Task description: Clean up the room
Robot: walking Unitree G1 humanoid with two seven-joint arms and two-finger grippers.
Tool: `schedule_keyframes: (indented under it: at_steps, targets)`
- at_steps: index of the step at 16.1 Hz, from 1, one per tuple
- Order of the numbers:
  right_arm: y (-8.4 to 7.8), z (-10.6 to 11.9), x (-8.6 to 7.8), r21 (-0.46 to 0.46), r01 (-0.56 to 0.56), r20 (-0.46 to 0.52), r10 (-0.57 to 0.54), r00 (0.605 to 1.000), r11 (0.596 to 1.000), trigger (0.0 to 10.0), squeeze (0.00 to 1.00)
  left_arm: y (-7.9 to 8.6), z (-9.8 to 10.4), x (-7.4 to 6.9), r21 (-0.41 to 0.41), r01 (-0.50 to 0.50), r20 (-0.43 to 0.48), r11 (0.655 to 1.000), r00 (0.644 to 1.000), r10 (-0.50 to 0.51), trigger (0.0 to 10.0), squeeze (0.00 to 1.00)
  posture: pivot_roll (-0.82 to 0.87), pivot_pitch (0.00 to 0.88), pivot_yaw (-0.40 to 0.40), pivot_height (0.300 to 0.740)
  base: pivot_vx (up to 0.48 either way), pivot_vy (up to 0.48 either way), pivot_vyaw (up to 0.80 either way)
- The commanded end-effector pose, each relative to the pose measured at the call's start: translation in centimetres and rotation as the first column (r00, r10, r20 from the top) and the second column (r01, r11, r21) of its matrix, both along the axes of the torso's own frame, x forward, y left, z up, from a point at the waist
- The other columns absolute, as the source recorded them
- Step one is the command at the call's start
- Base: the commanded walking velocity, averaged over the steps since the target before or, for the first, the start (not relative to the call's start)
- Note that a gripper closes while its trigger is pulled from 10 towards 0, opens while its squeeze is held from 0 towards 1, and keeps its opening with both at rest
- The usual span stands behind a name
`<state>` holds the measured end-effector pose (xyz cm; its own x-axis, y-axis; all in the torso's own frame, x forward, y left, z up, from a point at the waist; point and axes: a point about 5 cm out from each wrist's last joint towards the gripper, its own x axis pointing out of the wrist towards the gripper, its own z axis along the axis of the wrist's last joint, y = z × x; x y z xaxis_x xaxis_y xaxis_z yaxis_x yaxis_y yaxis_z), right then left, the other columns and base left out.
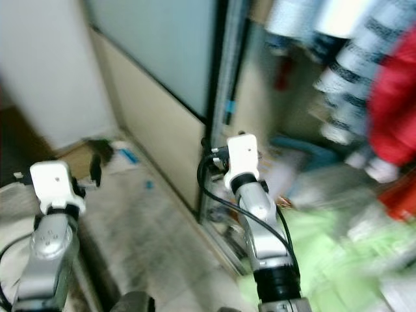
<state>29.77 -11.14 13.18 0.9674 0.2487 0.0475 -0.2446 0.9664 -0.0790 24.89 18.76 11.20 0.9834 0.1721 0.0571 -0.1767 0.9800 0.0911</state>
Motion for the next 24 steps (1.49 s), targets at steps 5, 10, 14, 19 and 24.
schedule_keyframes:
  at_steps: [5, 10, 14, 19, 24]
  targets:
    - [-0.31, -0.12, 0.34, 0.003, -0.005, 0.001, 0.005, 1.000, 1.000, 10.0, 0.00, -0.92, -0.22, -0.04, -0.020, 0.027, 0.000, 0.999, 1.000, -0.027, 10.0, 0.00, 0.02, 0.000, -0.077, 0.740, 0.000, 0.000, 0.16]
    - [-0.28, -0.11, 0.35, -0.004, -0.014, 0.005, 0.014, 1.000, 1.000, 10.0, 0.00, -1.22, -0.18, 0.01, -0.029, 0.039, 0.004, 0.999, 0.999, -0.039, 10.0, 0.00, 0.01, 0.000, -0.079, 0.740, 0.000, 0.000, 0.00]
    - [-0.11, -0.15, 0.17, -0.004, -0.023, 0.007, 0.023, 1.000, 1.000, 10.0, 0.00, -1.41, -0.08, 0.03, -0.033, 0.060, 0.007, 0.998, 0.998, -0.060, 10.0, 0.00, 0.01, 0.000, -0.075, 0.740, 0.000, 0.000, 0.42]
    - [-0.19, -0.28, 0.11, 0.008, -0.019, -0.003, 0.019, 1.000, 1.000, 10.0, 0.00, -1.47, -0.20, -0.23, -0.038, 0.066, 0.005, 0.997, 0.998, -0.066, 10.0, 0.00, 0.01, 0.000, -0.075, 0.740, 0.000, -0.176, 0.00]
    - [-0.15, -0.31, 0.04, 0.007, -0.020, -0.004, 0.020, 1.000, 1.000, 10.0, 0.00, -1.42, -0.19, -0.26, -0.074, 0.063, 0.018, 0.995, 0.998, -0.062, 10.0, 0.00, 0.01, 0.000, -0.075, 0.740, 0.000, -0.231, 0.00]
